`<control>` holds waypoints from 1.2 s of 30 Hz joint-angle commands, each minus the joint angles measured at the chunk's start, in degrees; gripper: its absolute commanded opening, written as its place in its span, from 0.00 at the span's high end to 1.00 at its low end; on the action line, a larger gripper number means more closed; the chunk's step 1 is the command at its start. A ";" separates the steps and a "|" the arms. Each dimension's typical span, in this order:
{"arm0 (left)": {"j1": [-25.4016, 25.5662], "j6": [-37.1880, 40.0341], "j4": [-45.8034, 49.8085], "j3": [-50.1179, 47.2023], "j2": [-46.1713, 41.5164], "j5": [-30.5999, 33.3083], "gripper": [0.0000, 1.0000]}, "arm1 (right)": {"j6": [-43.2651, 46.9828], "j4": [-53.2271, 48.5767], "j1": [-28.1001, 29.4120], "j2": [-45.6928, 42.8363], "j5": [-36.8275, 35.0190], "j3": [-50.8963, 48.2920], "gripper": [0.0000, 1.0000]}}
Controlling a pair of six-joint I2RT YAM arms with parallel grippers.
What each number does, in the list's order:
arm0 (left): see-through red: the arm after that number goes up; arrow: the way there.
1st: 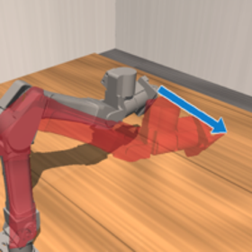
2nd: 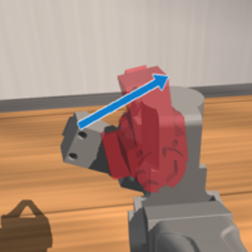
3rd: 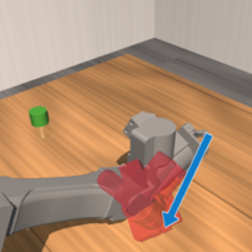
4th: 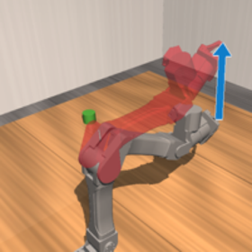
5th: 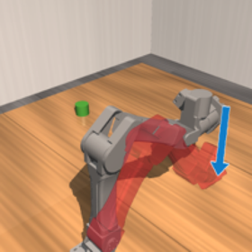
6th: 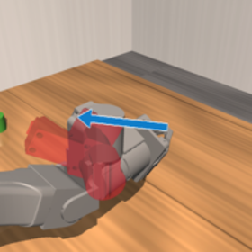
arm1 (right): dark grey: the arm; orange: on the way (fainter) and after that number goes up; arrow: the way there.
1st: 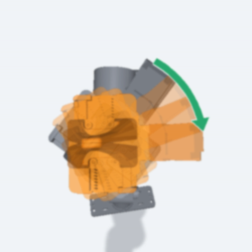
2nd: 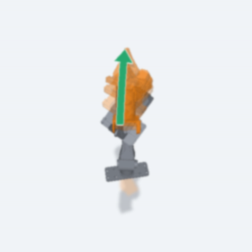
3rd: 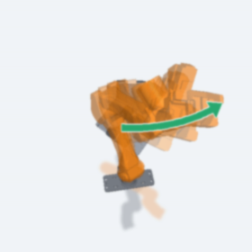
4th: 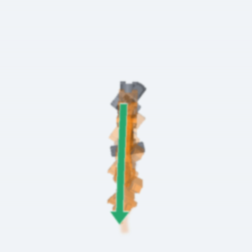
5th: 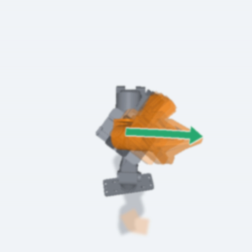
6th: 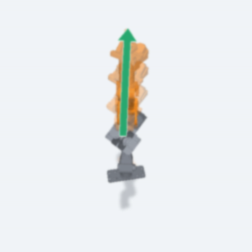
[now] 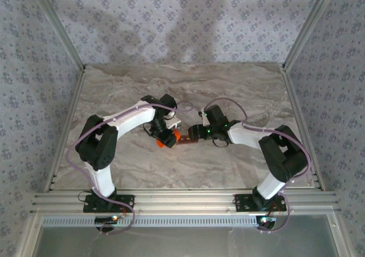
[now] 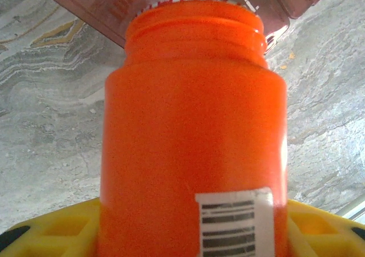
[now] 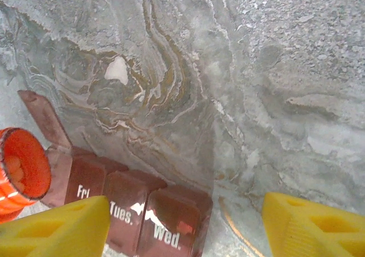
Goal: Sort the pills into containers
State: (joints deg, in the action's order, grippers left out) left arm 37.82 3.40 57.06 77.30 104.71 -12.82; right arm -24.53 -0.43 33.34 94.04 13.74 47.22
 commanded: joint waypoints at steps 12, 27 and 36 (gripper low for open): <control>-0.14 -0.32 1.76 0.16 -1.94 -1.42 1.00 | -0.95 2.42 -0.02 7.21 6.07 6.14 0.35; -0.81 0.16 1.58 -1.10 -2.42 -1.15 1.00 | -2.35 3.28 1.94 1.97 7.14 0.06 0.38; -0.96 0.46 2.69 -0.14 -2.40 -0.80 1.00 | -3.94 4.30 3.39 -1.08 6.40 -3.14 0.38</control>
State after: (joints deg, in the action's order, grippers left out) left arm 37.12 3.42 57.08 76.36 104.68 -12.82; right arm -27.29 3.40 36.10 94.98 20.23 45.12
